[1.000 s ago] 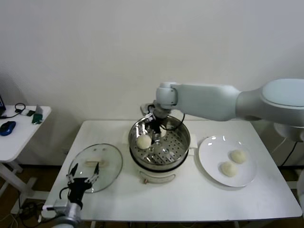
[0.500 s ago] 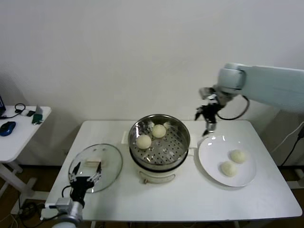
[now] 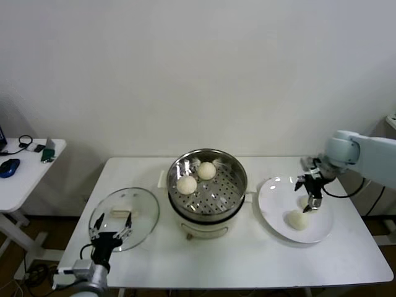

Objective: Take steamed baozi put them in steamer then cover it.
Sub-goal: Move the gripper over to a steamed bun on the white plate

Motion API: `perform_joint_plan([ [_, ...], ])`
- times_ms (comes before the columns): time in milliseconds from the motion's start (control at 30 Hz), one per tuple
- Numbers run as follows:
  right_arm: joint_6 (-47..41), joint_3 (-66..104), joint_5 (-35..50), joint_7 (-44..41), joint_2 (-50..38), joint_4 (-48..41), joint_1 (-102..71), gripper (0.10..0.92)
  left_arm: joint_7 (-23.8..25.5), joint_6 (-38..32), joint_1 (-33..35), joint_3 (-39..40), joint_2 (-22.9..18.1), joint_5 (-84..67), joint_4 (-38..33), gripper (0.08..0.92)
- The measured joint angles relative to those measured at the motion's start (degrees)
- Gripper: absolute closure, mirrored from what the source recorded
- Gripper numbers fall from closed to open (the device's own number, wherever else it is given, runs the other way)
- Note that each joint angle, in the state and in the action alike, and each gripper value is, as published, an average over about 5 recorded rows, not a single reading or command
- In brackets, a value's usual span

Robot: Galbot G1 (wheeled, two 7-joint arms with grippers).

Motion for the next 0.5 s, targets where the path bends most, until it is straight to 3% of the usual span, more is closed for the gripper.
perform_joint_plan([
  [500, -1.57, 7.38, -4.95, 2.63, 1.20, -4.10, -11.43, 0.209, -0.11, -0.42, 0.67, -0.23, -0.12, 0.07, 0.04, 0.177],
])
